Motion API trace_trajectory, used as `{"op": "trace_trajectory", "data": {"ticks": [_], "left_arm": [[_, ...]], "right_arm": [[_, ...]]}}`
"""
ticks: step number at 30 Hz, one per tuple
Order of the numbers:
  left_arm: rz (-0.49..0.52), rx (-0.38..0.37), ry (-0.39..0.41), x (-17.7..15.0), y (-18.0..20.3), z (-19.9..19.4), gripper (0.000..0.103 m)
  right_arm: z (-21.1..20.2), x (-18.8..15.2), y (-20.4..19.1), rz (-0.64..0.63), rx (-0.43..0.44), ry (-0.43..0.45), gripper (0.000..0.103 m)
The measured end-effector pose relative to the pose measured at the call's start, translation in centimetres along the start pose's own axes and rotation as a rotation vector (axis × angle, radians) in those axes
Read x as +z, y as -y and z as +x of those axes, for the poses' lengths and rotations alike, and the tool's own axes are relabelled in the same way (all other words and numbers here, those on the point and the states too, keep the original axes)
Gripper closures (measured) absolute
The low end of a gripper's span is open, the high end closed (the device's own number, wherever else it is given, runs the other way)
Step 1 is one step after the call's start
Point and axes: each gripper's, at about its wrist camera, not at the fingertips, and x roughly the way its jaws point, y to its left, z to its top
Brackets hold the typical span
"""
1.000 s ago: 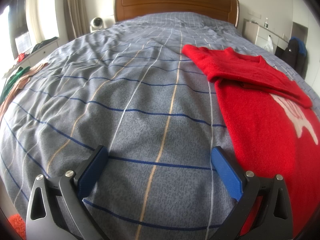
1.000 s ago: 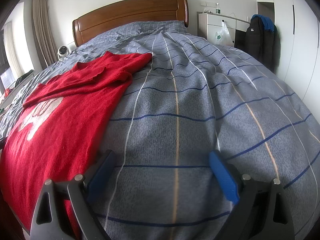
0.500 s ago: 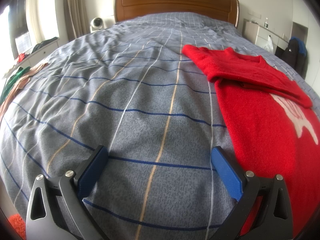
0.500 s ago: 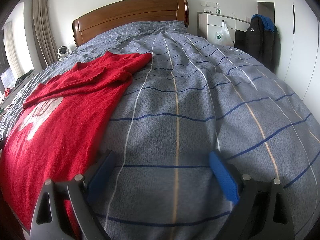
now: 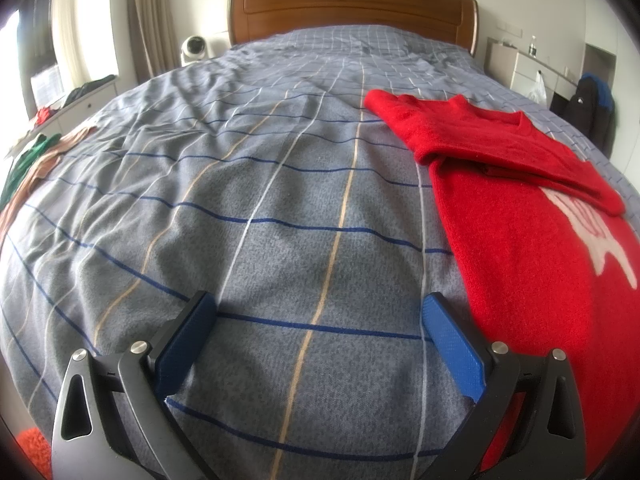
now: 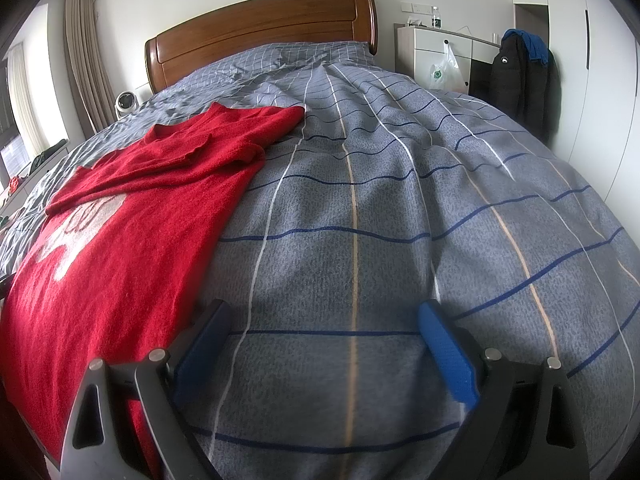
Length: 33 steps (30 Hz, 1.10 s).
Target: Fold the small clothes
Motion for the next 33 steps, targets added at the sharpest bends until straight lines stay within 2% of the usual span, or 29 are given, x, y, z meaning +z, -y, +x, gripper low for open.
{"op": "trace_trajectory", "data": {"ticks": [13,16,18,20,23,25,29,32,33], "left_arm": [[0.002,0.001,-0.002,0.0,0.0,-0.1,0.001],[-0.01,0.021,-0.012,0.4,-0.4,-1.3,0.001],[-0.046,-0.028,-0.021,0.5,-1.3,-2.7,0.001],[-0.086,-0.12,-0.062,0.5,-2.1,-4.1,0.001],[-0.104,-0.266,-0.182,-1.3,-2.2,-5.5,0.001],[-0.072,-0.333,-0.256,-3.1,-1.3,-6.0,0.001],[0.021,-0.403,-0.36,-5.1,1.0,-5.8,0.005],[0.063,-0.427,-0.38,-5.2,1.6,-5.5,0.018],[0.067,-0.428,-0.394,-5.2,1.6,-5.2,0.025]], "right_arm": [[0.0,0.0,0.0,0.0,0.0,0.0,0.01],[-0.1,0.0,0.0,-0.001,0.0,-0.001,0.009],[-0.1,0.2,-0.3,-0.022,-0.006,-0.02,0.01],[-0.9,0.6,-0.5,-0.049,-0.008,-0.05,0.01],[-3.9,1.0,-1.2,-0.069,0.075,-0.052,0.01],[-5.2,1.0,-2.0,-0.084,0.145,-0.117,0.01],[-7.7,-0.9,-4.1,-0.096,0.321,-0.258,0.01],[-7.6,-3.3,-4.9,-0.05,0.421,-0.383,0.01],[-7.2,-3.9,-5.0,-0.038,0.427,-0.406,0.011]]}}
